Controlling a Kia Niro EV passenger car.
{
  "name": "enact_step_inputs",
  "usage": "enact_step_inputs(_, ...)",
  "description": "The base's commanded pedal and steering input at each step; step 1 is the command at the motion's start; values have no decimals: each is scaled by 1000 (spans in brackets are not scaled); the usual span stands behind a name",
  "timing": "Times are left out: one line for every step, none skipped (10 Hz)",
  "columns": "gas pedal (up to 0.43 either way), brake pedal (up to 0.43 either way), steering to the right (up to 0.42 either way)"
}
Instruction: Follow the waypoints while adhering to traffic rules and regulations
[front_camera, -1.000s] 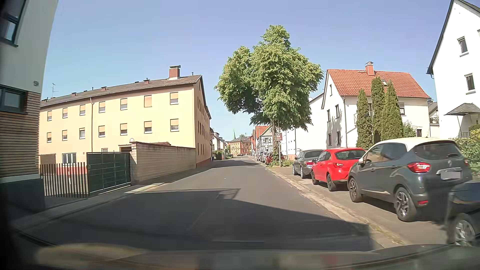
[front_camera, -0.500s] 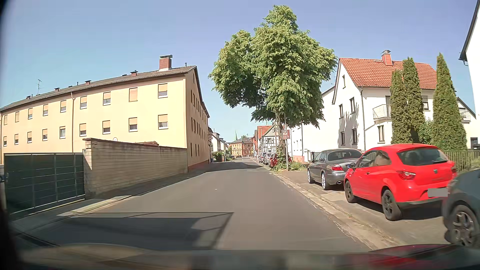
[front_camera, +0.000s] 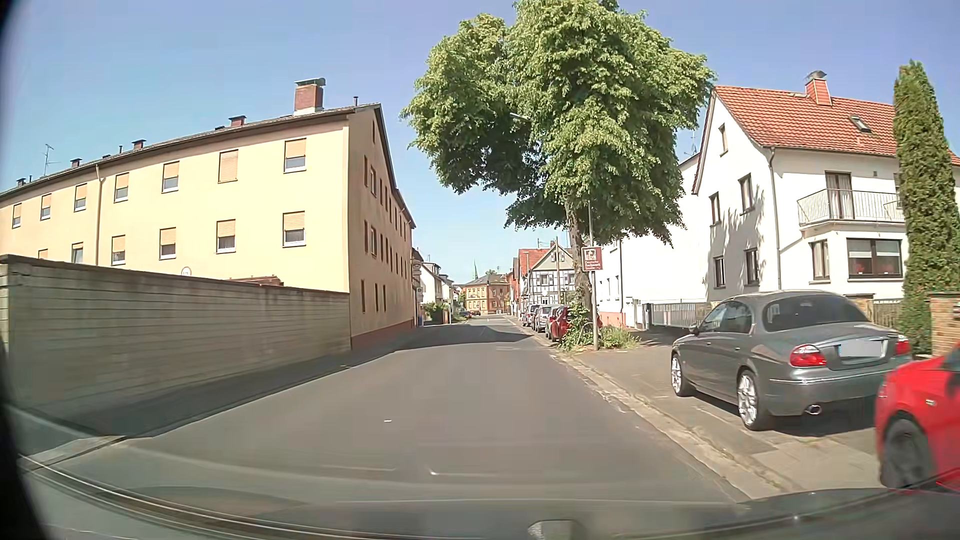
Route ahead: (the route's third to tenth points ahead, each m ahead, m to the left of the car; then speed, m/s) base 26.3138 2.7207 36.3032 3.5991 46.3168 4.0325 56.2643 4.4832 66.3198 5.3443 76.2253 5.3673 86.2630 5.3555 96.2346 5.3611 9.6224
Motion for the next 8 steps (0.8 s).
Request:
enact_step_inputs(0, 30, -8)
enact_step_inputs(0, 30, -8)
enact_step_inputs(0, 30, -7)
enact_step_inputs(0, 30, -8)
enact_step_inputs(0, 30, -8)
enact_step_inputs(0, 30, -7)
enact_step_inputs(0, 30, -8)
enact_step_inputs(0, 30, -7)
